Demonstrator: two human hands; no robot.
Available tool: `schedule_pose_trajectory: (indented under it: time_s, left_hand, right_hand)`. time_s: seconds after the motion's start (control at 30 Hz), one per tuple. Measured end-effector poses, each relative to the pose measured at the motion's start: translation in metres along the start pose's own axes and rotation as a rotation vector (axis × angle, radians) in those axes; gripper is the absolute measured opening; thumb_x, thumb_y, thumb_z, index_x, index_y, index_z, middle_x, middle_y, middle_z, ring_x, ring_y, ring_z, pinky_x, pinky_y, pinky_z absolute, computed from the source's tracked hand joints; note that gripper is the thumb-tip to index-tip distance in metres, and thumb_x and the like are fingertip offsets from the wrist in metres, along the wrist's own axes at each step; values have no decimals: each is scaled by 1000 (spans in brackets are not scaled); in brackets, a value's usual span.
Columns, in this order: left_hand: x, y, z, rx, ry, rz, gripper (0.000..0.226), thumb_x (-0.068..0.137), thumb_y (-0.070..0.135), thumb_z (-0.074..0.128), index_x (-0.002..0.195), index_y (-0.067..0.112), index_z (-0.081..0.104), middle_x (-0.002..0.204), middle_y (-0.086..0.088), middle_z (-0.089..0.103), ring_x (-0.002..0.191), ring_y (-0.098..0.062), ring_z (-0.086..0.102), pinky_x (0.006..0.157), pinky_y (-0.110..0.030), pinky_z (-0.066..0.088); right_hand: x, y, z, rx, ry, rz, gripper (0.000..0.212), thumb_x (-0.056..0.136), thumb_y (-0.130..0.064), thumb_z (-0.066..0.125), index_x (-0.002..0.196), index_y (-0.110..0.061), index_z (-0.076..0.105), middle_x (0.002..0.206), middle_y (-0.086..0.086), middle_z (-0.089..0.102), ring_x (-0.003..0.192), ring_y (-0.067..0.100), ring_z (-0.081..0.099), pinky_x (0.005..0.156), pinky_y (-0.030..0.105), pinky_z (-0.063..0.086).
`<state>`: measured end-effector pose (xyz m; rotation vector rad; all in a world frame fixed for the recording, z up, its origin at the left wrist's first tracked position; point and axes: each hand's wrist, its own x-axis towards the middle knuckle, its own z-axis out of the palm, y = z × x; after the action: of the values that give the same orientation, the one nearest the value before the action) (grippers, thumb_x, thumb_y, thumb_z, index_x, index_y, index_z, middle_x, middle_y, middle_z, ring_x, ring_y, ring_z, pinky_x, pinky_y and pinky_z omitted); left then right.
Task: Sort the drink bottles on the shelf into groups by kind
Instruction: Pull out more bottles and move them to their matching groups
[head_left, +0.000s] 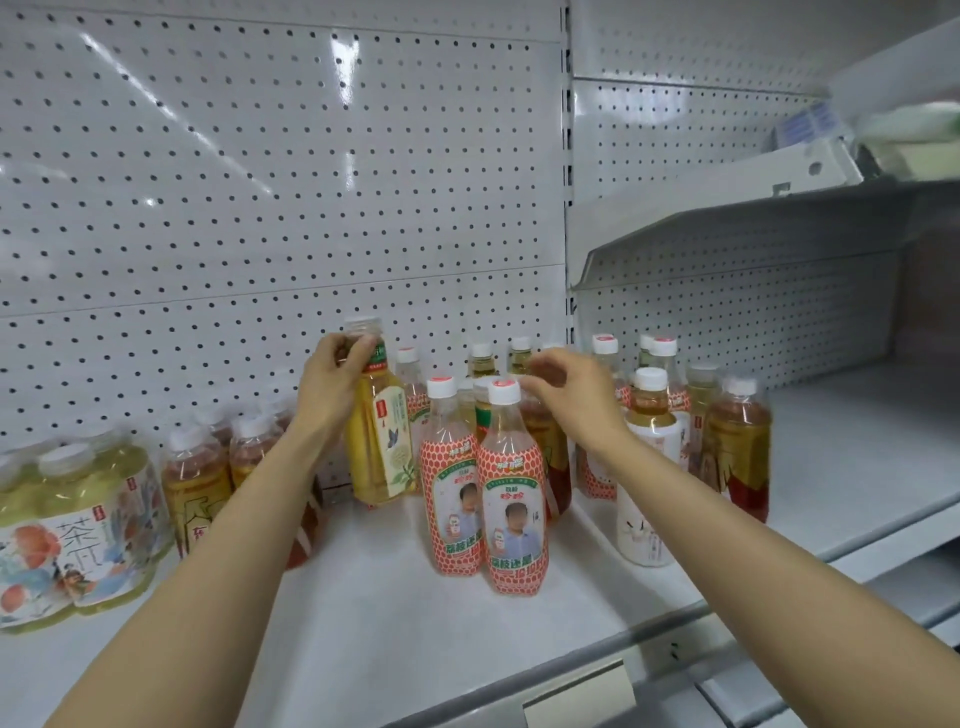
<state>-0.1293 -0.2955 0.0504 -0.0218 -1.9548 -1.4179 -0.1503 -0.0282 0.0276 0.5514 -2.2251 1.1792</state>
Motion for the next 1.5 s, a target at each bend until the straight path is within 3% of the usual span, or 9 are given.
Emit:
schedule_pose_trajectory:
  time_s: [0.13,0.2,0.33,0.57,0.77,0.9,1.13,1.33,1.5]
  left_hand:
    - [5,3,-11,-10,8,3,24,100,33,56,106,10,60,93,1,65,77,-11,62,66,-25,47]
    - [3,1,-12,-38,18,7,21,100,30,57,101,9,59,87,2,64,69,-5,63,61,-20,47]
    - [-5,0,-13,-82,21,2,21,100,29,57,102,7,59,87,1,66,72,-8,66,55,-12,47]
    - [-13,21,-28,-186,93,73,10,98,35,59,96,25,61,97,0,68,90,-23,68,87,-49,54]
    - [-31,51,-53,-264,261,137,12,93,46,60,90,35,64,98,-5,69,95,-32,68,90,-55,54]
    - [-54,65,-74,-290,331,203,12,97,37,60,91,28,65,87,3,67,83,-20,66,76,-41,55]
    - [-103,67,-98,-263,358,193,17,98,37,57,87,26,61,80,4,63,77,-23,62,70,-42,52]
    - [-135,61,-138,-223,380,138,29,93,46,60,99,18,65,88,-4,68,81,-26,64,73,-47,53]
    - [-150,39,-201,-156,400,112,27,98,40,58,105,15,66,95,0,69,86,-14,63,79,-35,50]
  right_hand:
    - [21,-5,10,253,-331,265,32,87,-12,68,118,-19,65,114,-3,67,101,13,64,90,36,55]
    - [25,-3,19,319,-399,292,38,85,-5,70,120,-17,64,111,-4,68,95,9,65,78,24,57]
    - [27,1,36,377,-317,324,36,85,-12,72,120,-18,64,108,-9,68,88,3,64,64,16,53]
    - [63,-26,7,604,-79,242,38,87,-21,69,123,-17,60,118,0,66,110,18,63,94,39,53]
    - [90,-89,-39,709,179,14,33,93,-31,61,119,-11,58,114,5,62,105,21,63,80,31,57]
    - [82,-123,-66,735,280,-94,30,87,-33,68,107,-12,61,113,13,65,104,29,66,86,49,56]
    - [30,-162,-65,838,169,-102,43,78,-31,79,108,-7,59,107,12,67,96,29,68,81,48,58]
    - [-33,-196,-10,924,-14,38,50,74,-19,84,110,-6,52,92,3,60,65,10,64,59,30,57]
    - [-74,-223,58,895,-143,120,56,69,-25,86,113,-7,56,101,9,64,80,19,65,70,37,60]
